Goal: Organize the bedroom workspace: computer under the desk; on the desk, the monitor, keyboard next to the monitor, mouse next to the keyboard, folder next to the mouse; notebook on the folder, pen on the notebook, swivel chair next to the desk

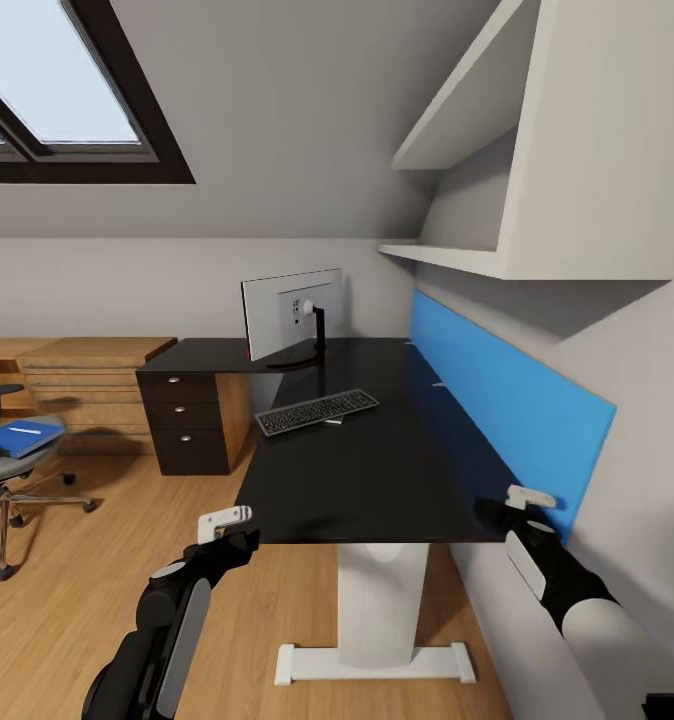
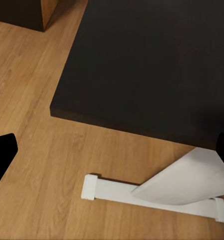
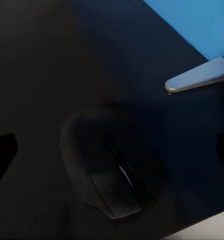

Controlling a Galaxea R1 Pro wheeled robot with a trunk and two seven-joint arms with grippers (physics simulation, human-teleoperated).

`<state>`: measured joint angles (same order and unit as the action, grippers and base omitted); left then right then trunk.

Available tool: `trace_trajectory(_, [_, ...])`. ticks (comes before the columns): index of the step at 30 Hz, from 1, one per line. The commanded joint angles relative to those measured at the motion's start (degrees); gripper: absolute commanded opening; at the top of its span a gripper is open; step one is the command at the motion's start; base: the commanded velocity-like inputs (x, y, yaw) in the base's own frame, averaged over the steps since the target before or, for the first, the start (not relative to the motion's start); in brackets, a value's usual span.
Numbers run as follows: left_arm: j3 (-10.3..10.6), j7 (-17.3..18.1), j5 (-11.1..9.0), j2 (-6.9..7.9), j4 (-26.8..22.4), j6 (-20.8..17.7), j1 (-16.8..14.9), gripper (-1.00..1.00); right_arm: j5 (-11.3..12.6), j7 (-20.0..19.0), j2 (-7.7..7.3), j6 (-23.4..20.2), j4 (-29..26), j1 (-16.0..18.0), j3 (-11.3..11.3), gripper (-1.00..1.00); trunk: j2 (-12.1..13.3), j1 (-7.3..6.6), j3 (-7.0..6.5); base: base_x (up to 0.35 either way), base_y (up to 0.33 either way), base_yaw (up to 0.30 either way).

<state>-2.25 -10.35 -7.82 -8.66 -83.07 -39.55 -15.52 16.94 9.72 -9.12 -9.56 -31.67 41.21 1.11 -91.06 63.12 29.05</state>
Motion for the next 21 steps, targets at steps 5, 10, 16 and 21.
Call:
trace_trajectory(5, [0.2,-0.3,-0.7,-0.04,0.0,-0.2,0.0,1.00,0.4,-0.2,-0.54,-0.3,0.3,0.2,0.1,1.00,0.0,0.00,0.07,0.011,-0.016,0.000])
trace_trajectory(10, [0.4,-0.3,-0.7,0.01,0.0,-0.2,0.0,1.00,0.4,-0.3,-0.56,-0.3,0.3,0.3,0.1,1.00,0.0,0.00,0.07,0.106,-0.088,0.000])
trace_trajectory(16, [0.5,-0.4,-0.7,0.02,0.1,-0.3,0.0,1.00,0.5,-0.5,-0.38,-0.6,0.3,0.4,0.2,1.00,0.0,0.00,0.07,0.015,-0.012,0.000])
trace_trajectory(21, [0.5,-0.4,-0.7,0.00,0.1,-0.2,0.0,1.00,0.5,-0.5,-0.30,-1.0,0.2,0.5,0.3,1.00,0.0,0.00,0.07,0.156,0.000,0.000])
